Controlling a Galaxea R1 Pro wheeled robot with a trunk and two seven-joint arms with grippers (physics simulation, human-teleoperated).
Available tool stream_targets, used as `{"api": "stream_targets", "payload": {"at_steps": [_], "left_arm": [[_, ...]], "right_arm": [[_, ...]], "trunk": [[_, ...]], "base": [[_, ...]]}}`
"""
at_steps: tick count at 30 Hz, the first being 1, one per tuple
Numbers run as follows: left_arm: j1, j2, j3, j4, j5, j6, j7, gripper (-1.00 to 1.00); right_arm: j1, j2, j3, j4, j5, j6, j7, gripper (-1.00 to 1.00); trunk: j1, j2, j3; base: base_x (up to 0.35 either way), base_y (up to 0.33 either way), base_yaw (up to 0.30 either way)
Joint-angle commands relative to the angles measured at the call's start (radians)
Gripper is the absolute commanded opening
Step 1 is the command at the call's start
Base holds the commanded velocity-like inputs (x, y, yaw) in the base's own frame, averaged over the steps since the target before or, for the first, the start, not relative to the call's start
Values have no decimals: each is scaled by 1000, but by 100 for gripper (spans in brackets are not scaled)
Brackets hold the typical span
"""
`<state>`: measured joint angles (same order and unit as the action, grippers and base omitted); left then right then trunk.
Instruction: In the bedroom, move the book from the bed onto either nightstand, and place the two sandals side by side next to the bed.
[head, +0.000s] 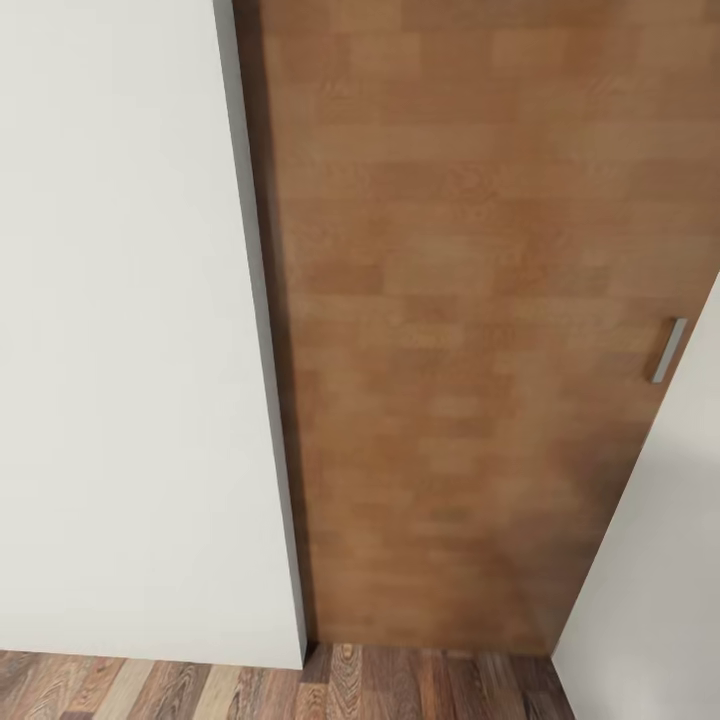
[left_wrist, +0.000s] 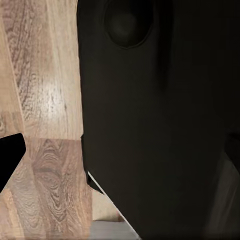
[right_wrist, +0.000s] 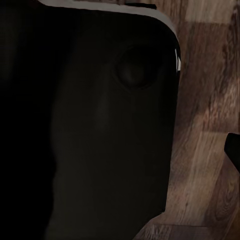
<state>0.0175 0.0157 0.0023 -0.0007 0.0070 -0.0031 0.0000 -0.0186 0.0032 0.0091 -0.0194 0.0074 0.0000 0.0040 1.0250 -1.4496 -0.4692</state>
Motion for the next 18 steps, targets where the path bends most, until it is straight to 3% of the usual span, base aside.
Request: {"api": "stream_targets", "payload": {"at_steps": [1, 3, 18], "left_arm": [[6, 6, 1, -1, 1, 0, 1, 100], [8, 18, 1, -1, 1, 0, 1, 100], [9, 20, 3, -1, 2, -1, 1, 100]], "right_arm": [[-6, -1, 1, -6, 1, 2, -2, 100], [-33, 1, -3, -14, -2, 9, -7, 100], [-38, -2, -5, -14, -4, 12, -10, 100]], "trunk": [[0, 0, -1], [0, 0, -1], [0, 0, -1]], "base": [[0, 0, 196], [0, 0, 239], [0, 0, 283]]}}
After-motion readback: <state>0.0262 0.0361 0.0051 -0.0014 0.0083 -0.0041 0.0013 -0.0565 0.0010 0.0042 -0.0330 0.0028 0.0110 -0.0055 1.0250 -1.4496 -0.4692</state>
